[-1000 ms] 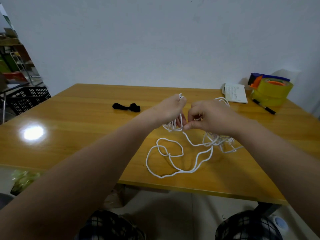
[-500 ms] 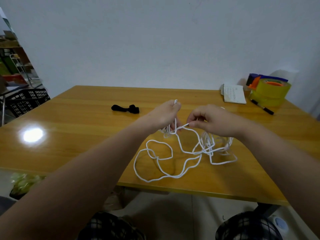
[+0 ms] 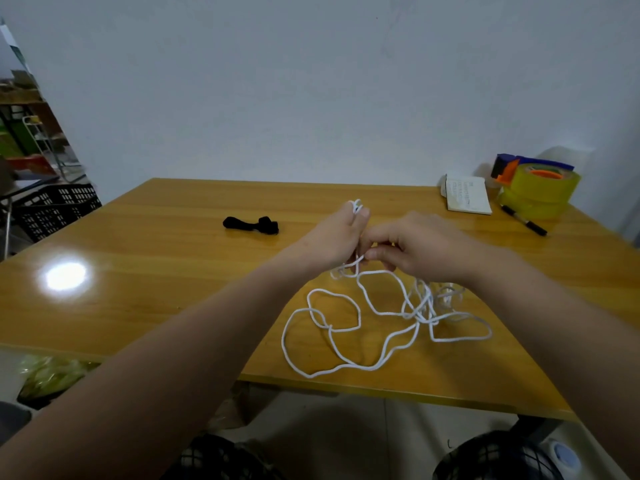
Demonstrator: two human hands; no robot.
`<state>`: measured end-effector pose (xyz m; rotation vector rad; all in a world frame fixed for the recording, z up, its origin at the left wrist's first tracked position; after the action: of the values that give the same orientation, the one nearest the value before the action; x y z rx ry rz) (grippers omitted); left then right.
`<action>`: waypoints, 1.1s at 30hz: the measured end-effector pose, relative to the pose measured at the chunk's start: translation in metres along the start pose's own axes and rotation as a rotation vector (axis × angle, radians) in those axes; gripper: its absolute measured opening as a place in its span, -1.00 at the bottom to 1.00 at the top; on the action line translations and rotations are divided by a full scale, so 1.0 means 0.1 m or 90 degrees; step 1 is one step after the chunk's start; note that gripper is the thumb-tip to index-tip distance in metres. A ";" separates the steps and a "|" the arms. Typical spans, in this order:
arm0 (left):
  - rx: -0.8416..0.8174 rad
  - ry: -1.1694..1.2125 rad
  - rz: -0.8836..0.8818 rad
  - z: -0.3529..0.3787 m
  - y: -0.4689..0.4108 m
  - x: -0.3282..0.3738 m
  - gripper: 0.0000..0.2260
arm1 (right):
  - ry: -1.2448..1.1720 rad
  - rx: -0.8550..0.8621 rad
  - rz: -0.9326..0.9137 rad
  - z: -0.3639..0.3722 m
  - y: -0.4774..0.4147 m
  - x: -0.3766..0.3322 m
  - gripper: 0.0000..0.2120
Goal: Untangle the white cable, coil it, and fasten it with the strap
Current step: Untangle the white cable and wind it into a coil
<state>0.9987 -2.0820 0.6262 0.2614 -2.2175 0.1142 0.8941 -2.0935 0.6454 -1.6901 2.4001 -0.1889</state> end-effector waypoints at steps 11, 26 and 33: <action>-0.076 0.070 -0.002 0.06 0.08 -0.01 -0.76 | -0.030 0.094 0.035 -0.06 0.04 0.11 -0.77; -0.148 0.071 -0.028 -0.03 0.03 -0.12 -0.71 | 0.093 0.066 0.075 0.01 0.04 0.12 -0.53; -0.016 0.005 0.063 -0.19 0.04 -0.06 -0.79 | -0.056 0.145 0.108 0.14 0.08 0.35 -0.65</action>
<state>1.0161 -2.0743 0.6332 0.1362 -2.2225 0.1409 0.8786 -2.1241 0.6272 -1.3610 2.3419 -0.3387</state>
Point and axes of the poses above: each hand's wrist, its own y-axis away from the middle knuckle, its own z-axis out of the palm, x = y × z, the point moved 6 cm from there along -y, towards the middle knuckle, and after that the axes turned 10 degrees about -z, right-handed, at the moved point
